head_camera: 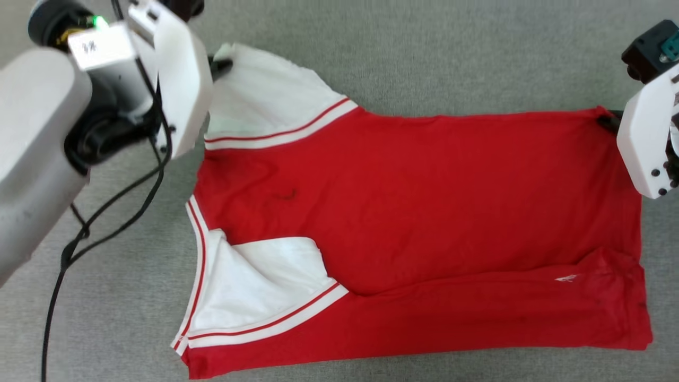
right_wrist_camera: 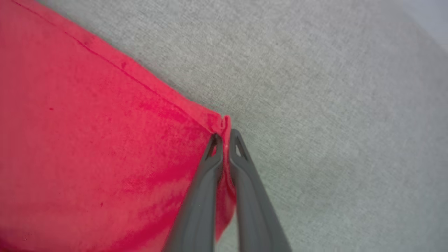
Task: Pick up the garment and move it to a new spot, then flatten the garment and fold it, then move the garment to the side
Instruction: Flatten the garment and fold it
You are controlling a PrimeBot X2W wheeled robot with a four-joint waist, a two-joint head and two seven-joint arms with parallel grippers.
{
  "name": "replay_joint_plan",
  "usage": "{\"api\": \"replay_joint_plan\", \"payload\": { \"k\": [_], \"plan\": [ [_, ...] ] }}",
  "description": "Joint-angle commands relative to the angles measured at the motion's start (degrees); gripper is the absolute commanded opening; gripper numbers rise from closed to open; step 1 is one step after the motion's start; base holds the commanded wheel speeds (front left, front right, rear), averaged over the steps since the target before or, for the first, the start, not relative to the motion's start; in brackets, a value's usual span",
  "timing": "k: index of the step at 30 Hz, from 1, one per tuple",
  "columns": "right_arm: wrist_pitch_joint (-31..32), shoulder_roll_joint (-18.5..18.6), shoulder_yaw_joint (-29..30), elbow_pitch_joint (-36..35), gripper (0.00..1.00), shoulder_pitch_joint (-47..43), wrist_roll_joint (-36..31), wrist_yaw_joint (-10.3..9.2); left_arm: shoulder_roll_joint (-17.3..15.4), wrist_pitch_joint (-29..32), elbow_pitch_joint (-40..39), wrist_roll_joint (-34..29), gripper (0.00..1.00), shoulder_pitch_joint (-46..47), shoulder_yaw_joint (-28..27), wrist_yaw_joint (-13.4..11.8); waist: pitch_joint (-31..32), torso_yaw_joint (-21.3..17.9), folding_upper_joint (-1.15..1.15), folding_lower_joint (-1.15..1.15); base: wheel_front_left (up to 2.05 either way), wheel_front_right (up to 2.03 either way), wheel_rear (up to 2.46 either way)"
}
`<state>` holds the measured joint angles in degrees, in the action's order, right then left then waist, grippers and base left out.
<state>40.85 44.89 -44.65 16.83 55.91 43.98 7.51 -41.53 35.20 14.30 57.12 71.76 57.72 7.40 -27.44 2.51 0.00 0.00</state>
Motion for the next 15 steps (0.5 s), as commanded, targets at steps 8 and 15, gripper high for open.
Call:
{"api": "replay_joint_plan", "payload": {
  "k": [8, 15],
  "plan": [
    [-9.0, 2.6, -1.4, -1.6, 0.0, -8.1, 1.3, -0.04, -6.2, -5.2, -7.0, 2.2, 0.0, -10.6, 2.2, -0.5, 8.7, 1.0, 0.0, 0.0, 0.0, 0.0, 0.0],
    [-12.6, 4.7, -1.8, -4.5, 0.0, -15.5, 0.8, -0.04, -10.1, -7.6, -12.8, 3.6, 0.0, -19.5, 4.3, -3.0, 13.1, 1.1, 0.0, 0.0, 0.0, 0.0, 0.0]
  ]
}}
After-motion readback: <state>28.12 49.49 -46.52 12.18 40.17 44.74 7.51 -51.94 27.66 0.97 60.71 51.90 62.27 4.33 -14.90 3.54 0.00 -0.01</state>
